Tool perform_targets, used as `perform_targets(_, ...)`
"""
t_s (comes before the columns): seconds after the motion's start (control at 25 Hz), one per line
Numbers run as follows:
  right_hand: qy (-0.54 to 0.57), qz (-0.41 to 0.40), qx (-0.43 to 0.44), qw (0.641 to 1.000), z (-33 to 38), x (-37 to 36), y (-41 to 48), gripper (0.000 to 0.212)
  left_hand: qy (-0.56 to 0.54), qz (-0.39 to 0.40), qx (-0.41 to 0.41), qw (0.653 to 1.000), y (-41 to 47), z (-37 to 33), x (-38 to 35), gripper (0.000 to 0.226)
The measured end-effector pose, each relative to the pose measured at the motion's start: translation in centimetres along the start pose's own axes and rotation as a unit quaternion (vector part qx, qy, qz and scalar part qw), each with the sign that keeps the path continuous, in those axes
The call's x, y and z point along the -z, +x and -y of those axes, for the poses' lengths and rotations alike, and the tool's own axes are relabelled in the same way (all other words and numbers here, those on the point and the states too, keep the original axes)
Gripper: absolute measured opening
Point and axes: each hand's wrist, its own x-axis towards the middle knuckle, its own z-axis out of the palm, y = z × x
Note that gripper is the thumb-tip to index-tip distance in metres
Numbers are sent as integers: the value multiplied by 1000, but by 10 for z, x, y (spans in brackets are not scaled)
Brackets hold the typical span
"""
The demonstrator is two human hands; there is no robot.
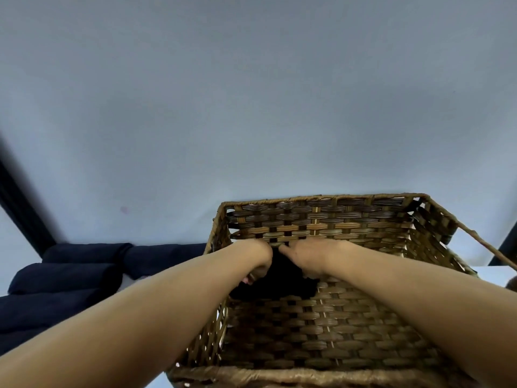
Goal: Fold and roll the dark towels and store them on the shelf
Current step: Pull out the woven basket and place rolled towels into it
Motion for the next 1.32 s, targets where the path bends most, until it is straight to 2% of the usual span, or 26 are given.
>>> perform_targets(0.08,16,25,-16,999,0,8,-5,71,-45,48,6,998,1,5,0,56)
perform_targets(0.12,18,33,-25,999,3,16,-8,65,-64,36,-8,997,-8,9,1,56)
perform_targets(0.16,18,32,-34,999,6,24,-12,55,-81,-7,-38,996,-20,12,4,53)
perform_targets(0.2,20,13,-42,999,10,35,-17,43,-105,-89,-84,987,-32,18,7,46)
perform_targets(0.24,25,-23,-56,998,14,46,-23,33,-140,-197,-140,960,-43,25,10,33)
perform_targets(0.32,57,-140,-88,985,28,76,-31,26,-211,-380,-215,875,-66,58,18,12)
perform_targets(0.4,141,-252,-90,953,44,108,-34,28,-284,-477,-220,802,-75,103,26,21)
perform_targets(0.44,184,-282,-77,939,60,128,-31,29,-290,-503,-204,788,-74,133,24,24)
perform_targets(0.48,209,-287,-58,933,78,145,-25,28,-271,-516,-179,793,-68,161,20,25)
perform_targets(0.52,214,-275,-34,937,99,160,-16,25,-233,-507,-151,816,-58,187,13,25)
perform_targets(0.64,177,-201,-5,963,157,183,33,22,-165,-399,-121,894,-15,239,-21,28)
perform_targets(0.72,157,-151,-44,975,183,183,70,26,-173,-326,-134,919,15,256,-42,37)
perform_targets(0.8,149,-108,-102,978,195,170,100,30,-133,-299,-134,936,41,263,-60,42)
perform_targets(0.96,144,-34,-180,973,203,114,125,41,-54,-354,-155,921,79,264,-79,30)
perform_targets(1.08,115,-106,-197,968,201,86,131,45,-25,-375,-147,915,93,268,-81,27)
perform_targets(1.2,67,-105,-206,971,198,77,141,48,19,-400,-128,907,103,265,-83,29)
perform_targets(1.32,42,-114,-237,964,204,76,151,38,76,-443,-106,887,106,259,-91,33)
